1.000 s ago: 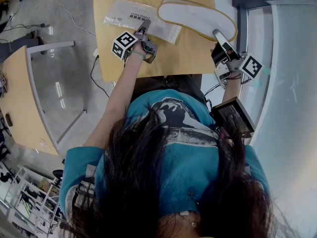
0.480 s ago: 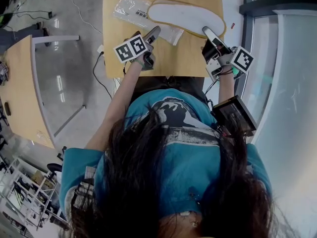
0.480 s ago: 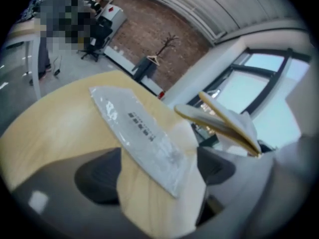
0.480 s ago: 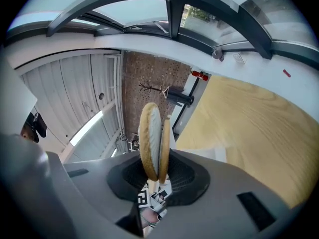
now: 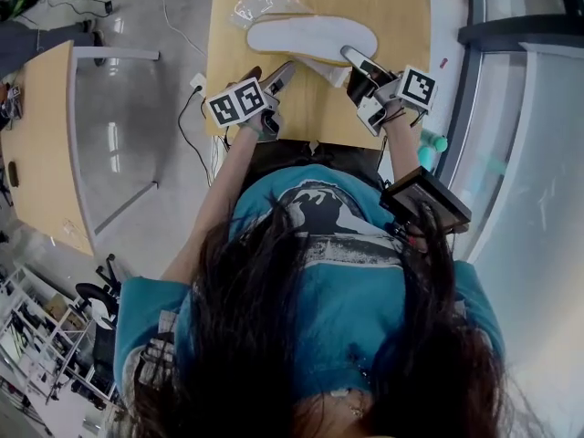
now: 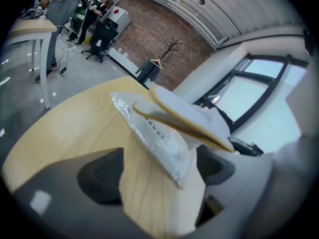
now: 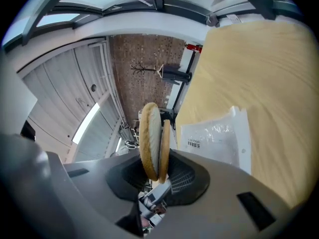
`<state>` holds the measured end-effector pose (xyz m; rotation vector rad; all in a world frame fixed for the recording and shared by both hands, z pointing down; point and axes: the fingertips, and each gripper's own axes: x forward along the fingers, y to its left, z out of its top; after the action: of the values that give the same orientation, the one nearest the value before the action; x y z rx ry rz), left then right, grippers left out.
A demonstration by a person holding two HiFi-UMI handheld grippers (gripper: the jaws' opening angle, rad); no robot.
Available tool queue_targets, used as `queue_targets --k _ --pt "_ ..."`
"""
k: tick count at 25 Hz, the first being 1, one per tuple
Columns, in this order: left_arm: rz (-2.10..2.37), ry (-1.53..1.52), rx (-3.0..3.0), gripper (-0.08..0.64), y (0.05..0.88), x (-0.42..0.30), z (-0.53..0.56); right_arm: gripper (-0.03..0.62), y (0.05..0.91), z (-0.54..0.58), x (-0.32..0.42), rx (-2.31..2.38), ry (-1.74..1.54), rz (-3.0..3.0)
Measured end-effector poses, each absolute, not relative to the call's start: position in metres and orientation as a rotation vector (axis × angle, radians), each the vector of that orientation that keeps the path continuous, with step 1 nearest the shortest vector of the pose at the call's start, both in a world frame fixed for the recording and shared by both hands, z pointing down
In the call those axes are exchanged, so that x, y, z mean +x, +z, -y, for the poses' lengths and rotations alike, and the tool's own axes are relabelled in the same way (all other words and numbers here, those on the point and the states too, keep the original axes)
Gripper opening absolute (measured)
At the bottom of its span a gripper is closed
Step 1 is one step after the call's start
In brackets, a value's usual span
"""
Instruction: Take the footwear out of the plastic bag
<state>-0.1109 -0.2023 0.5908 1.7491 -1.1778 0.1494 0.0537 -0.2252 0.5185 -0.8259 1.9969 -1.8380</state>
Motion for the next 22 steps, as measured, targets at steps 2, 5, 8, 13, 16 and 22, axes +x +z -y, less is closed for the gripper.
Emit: queue_targets --k 2,5,8,13,16,22 --pt "1.200 0.139 1.755 0.456 0.586 -0.116 0.204 0.087 0.535 0.228 0.042 -0.822 -1.907 -1.998" --pt "1.212 0.107 1.750 0.454 0.579 -0.127 0.205 0.087 0.561 0.230 0.021 -0.838 -2.000 -1.993" --pt "1.214 0.069 1.749 0.447 0.573 -0.134 0.206 0.087 0.589 0.230 0.016 -0.916 -2.060 -1.978" --pt "1.233 0.043 1.757 0.440 0.566 -0.145 0.205 0.089 0.619 0.232 0.022 -1.089 -2.109 -1.957" --pt "1.240 0.028 1.751 0.440 0.564 -0.151 0.203 0.095 0.629 0.232 0.022 -1.164 -2.132 -1.956" --pt "1.238 0.012 1.734 0.440 0.563 -0.161 0.202 0.213 0.635 0.227 0.024 -1.318 -2.207 -2.013"
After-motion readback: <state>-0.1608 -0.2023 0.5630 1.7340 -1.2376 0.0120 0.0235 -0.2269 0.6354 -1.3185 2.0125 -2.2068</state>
